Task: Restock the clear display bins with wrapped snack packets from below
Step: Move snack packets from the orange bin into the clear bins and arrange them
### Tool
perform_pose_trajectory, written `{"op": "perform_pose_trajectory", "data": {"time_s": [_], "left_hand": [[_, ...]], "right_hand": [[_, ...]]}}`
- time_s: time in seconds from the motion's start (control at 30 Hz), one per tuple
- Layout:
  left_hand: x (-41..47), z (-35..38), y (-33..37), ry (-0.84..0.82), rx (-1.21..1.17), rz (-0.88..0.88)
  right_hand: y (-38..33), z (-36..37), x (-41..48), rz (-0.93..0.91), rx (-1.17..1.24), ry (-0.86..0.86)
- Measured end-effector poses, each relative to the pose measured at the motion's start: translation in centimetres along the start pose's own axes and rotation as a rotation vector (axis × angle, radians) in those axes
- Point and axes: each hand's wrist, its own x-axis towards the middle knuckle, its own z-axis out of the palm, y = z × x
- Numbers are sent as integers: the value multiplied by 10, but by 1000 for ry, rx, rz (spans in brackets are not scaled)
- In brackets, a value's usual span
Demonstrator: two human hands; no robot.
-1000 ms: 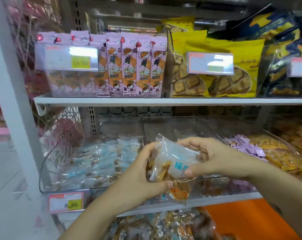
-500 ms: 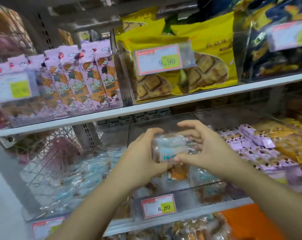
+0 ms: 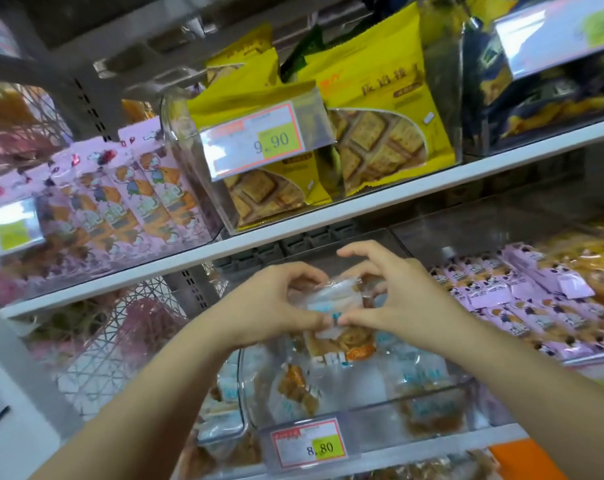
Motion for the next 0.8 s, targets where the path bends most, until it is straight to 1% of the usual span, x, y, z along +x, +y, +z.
{"op": "perform_pose_trajectory", "data": {"time_s": [0.13, 0.2, 0.27, 0.33, 0.4, 0.5, 0.57, 0.63, 0.7, 0.8], "left_hand": [[-1, 15, 3, 40, 263, 31], [-5, 22, 2, 80, 288, 30], [-8, 24, -5, 120, 265, 12], [-6, 23, -15, 177, 235, -40], [1, 23, -25, 245, 284, -118], [22, 27, -35, 272, 361, -212], [40, 32, -40, 279, 390, -232], [61, 36, -46, 296, 380, -231], [78, 35, -48, 265, 378, -278], [98, 41, -54, 117, 480, -325]], "right_hand": [[1, 9, -1, -40, -5, 30], [-2, 13, -3, -49, -8, 36], [-5, 12, -4, -51, -2, 26], [-3, 1, -3, -47, -39, 47], [8, -16, -2, -4, -156, 80], [34, -37, -5, 153, -415, 67], [45, -40, -10, 243, -459, 8], [51, -39, -12, 265, -422, -4], [55, -40, -11, 252, -403, 2], [58, -40, -9, 243, -393, 0]]}}
